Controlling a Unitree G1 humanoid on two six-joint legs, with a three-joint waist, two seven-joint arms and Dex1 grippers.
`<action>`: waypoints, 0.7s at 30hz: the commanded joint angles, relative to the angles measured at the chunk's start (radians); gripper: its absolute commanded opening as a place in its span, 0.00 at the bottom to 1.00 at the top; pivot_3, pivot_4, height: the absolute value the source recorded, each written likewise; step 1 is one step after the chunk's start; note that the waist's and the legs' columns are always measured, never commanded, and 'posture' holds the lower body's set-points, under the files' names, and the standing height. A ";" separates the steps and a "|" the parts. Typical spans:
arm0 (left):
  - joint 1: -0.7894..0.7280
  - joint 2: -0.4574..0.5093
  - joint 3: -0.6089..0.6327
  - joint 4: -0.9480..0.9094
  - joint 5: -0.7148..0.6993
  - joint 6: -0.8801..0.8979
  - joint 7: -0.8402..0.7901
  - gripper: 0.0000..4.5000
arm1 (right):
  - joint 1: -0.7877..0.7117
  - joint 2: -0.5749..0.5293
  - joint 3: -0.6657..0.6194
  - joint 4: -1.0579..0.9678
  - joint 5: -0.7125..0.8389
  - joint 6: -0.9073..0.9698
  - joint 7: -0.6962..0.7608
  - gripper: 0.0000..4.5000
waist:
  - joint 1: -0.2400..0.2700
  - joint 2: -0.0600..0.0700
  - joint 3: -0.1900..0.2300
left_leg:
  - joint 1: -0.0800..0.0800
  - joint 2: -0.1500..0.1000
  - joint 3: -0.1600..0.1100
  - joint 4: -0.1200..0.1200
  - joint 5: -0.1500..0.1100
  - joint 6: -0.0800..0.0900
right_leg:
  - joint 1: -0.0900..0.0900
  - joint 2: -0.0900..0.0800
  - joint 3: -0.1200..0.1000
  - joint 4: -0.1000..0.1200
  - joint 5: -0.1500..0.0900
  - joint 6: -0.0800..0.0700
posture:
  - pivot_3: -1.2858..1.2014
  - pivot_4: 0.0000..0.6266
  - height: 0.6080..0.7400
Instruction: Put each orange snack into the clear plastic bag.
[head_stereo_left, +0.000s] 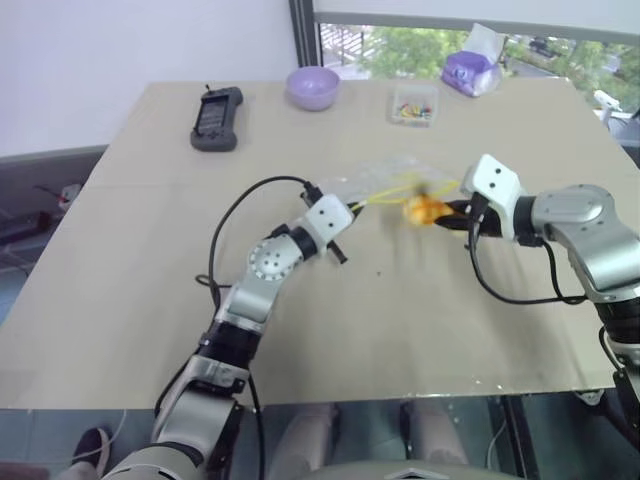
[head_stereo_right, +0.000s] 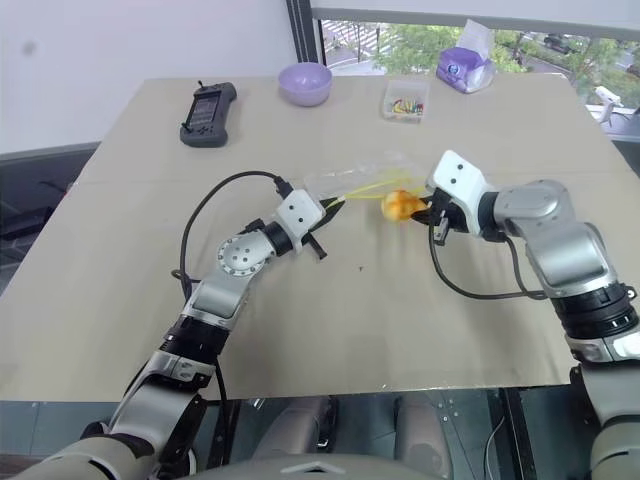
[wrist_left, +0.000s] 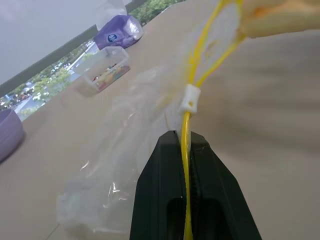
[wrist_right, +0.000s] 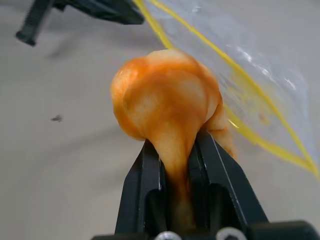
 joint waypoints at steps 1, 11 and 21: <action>-0.014 0.011 -0.010 -0.026 0.018 -0.038 -0.003 0.00 | -0.040 -0.005 -0.018 0.003 -0.021 0.024 -0.020 0.01 | 0.000 0.000 0.000 | 0.000 0.000 0.000 0.000 0.000 0.000 | 0.000 0.000 0.000 0.000 0.000 0.000 | 0.52 0.24 1.00; -0.032 0.004 -0.034 -0.011 0.033 -0.073 -0.022 0.00 | -0.105 0.017 0.022 0.016 -0.092 0.109 -0.062 0.01 | -0.001 0.000 0.000 | 0.000 0.000 0.000 0.000 0.000 0.000 | 0.000 0.000 0.000 0.000 0.000 0.000 | 0.52 0.24 1.00; -0.052 -0.020 -0.053 0.013 0.032 -0.102 -0.041 0.00 | -0.123 0.118 0.099 -0.048 -0.107 0.125 -0.058 0.01 | -0.004 0.000 0.000 | 0.000 0.000 0.000 0.000 0.000 0.000 | 0.000 0.000 0.000 0.000 0.000 0.000 | 0.52 0.24 1.00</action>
